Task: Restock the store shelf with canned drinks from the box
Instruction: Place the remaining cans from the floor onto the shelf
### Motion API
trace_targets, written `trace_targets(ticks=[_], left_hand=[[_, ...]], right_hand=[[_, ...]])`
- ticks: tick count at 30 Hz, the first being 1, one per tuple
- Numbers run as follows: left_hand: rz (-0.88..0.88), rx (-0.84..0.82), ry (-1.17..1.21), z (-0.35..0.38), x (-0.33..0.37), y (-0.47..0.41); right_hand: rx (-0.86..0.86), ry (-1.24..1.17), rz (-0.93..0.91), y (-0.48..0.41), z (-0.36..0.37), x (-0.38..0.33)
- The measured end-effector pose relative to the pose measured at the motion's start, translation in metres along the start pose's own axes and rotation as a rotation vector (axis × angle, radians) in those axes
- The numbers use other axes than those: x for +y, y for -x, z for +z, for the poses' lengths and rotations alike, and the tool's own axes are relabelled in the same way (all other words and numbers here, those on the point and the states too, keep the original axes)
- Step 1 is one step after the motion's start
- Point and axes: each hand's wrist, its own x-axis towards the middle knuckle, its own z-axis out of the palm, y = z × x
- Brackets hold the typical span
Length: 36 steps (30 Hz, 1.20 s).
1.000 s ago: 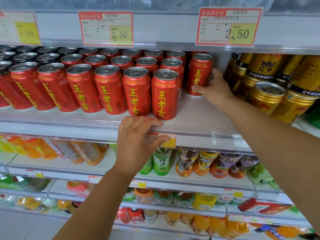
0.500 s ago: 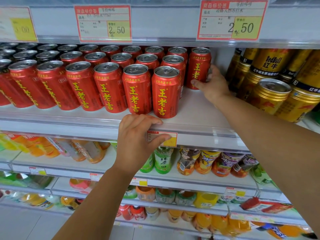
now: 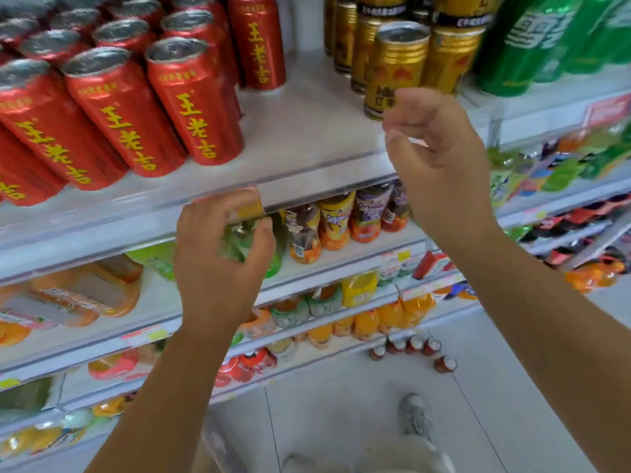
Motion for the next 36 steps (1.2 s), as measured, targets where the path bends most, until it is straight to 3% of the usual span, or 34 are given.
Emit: trace_targets(ticks=[3,9,19,24,30,36], left_hand=[[-0.085,-0.272,0.108,0.043,0.012,0.043],[-0.442,-0.863,0.164,0.165,0.031,0.134],[-0.729,-1.319,-0.076,0.382,0.048,0.293],[-0.683,-1.475,-0.176,0.481,0.014,0.362],[-0.556,-1.51,-0.186,0.621,-0.085,0.461],[-0.124,-1.525,-0.241,0.733,-0.177,0.539]], right_hand=[[0.077,0.043,0.19,0.051,-0.061,0.041],[0.108,0.189,0.673,0.131,-0.181,0.176],[-0.105,0.362,1.174,0.199,-0.298,0.387],[-0.15,0.42,1.344,0.26,-0.308,0.518],[-0.126,0.441,1.516,0.354,-0.279,0.687],[-0.187,0.436,1.517,0.42,-0.236,0.82]])
